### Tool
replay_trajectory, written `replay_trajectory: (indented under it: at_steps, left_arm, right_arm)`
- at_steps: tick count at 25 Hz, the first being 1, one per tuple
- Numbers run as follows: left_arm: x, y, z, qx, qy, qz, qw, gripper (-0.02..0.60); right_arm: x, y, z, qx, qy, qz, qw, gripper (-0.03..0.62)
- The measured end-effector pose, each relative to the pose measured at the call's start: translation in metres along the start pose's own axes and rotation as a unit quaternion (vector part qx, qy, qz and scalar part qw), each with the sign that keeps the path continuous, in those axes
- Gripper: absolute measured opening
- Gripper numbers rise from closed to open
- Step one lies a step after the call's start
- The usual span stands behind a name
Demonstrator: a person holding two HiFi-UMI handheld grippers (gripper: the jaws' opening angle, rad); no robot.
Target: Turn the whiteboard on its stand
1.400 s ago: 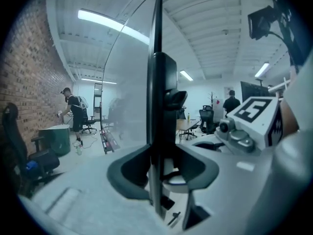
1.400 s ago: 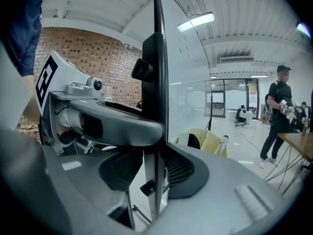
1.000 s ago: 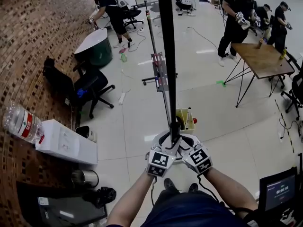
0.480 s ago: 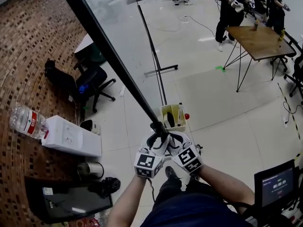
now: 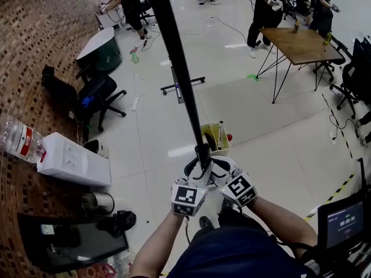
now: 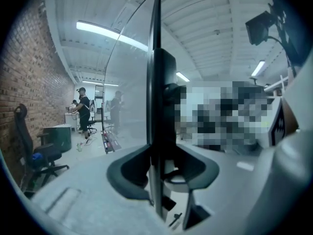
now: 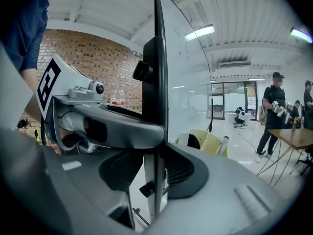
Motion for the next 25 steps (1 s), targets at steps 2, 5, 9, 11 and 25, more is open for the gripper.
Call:
replay_trajectory:
  at_steps: [2, 5, 9, 11, 25]
  left_arm:
    - [-0.012, 0.005, -0.003, -0.015, -0.006, -0.018, 0.9997, 0.166]
    - [-0.032, 0.020, -0.004, -0.028, 0.005, -0.036, 0.9989, 0.167]
    - [-0.052, 0.039, -0.008, -0.017, 0.006, -0.055, 0.9983, 0.170]
    - [-0.060, 0.046, -0.009, -0.015, 0.003, -0.061, 0.9980, 0.170]
    - [-0.087, 0.113, -0.016, 0.007, 0.021, -0.011, 0.9997, 0.161]
  right_arm:
    - [0.006, 0.014, 0.001, -0.005, 0.000, -0.009, 1.000, 0.144]
    - [0.020, 0.034, 0.000, -0.008, -0.009, -0.020, 1.000, 0.146]
    - [0.041, 0.052, 0.002, -0.006, -0.027, -0.030, 0.999, 0.149]
    - [0.046, 0.061, -0.003, -0.006, -0.024, -0.039, 0.999, 0.151]
    - [0.110, 0.086, -0.019, -0.031, -0.015, -0.047, 0.998, 0.150]
Point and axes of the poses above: the fingertips, and each gripper's own axes: y backward along the fingers, x to its left, z out of its top, the point moved 1 cm from there along y, backward along the fingers, and after that the axes turned 10 degrees about z, right-handed, at the moved point
